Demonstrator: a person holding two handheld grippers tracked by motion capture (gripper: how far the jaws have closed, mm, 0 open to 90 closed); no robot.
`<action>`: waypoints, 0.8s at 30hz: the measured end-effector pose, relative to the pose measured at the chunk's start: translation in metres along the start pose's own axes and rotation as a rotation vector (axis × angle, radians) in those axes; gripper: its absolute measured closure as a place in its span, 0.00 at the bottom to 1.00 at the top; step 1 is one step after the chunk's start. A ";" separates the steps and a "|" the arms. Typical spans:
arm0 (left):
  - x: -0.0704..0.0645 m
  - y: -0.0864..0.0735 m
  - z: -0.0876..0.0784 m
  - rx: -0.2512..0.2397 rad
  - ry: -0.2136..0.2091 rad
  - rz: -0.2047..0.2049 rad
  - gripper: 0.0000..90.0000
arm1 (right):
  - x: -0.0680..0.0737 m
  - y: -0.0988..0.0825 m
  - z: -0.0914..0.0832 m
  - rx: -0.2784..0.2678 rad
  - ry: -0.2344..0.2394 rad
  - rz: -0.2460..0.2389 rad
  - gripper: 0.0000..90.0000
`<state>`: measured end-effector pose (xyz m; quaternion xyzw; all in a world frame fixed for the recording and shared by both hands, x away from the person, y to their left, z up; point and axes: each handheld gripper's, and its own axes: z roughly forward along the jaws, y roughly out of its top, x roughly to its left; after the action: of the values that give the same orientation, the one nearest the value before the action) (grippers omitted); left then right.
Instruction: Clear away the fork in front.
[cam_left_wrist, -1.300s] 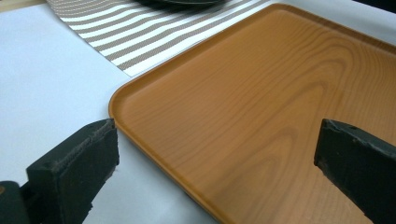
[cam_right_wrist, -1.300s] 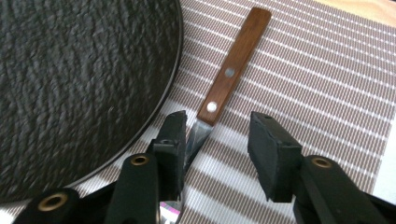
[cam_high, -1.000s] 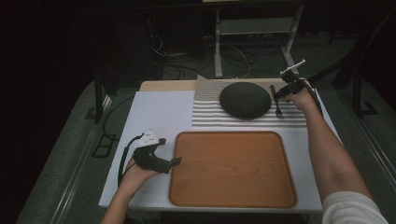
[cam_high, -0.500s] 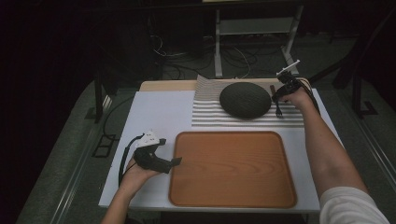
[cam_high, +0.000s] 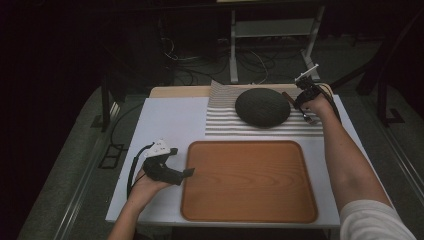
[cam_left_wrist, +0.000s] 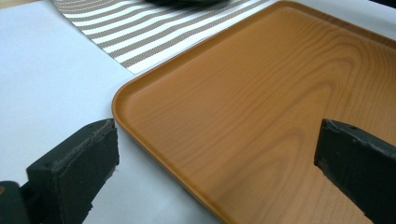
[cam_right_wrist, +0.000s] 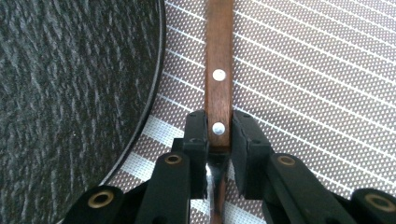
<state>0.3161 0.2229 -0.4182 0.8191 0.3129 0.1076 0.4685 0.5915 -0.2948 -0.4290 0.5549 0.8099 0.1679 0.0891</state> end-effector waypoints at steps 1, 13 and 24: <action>0.000 0.000 0.000 0.000 0.000 -0.001 0.00 | 0.000 0.000 0.000 0.000 0.000 0.000 0.85; 0.001 0.000 -0.001 -0.001 -0.001 0.001 0.00 | 0.000 -0.005 -0.001 -0.029 0.003 0.026 0.85; 0.003 0.000 -0.003 -0.022 -0.016 -0.010 0.00 | -0.004 -0.020 -0.017 -0.100 0.065 0.058 0.85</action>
<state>0.3169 0.2267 -0.4166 0.8132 0.3122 0.1021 0.4803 0.5701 -0.3082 -0.4205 0.5671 0.7867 0.2285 0.0852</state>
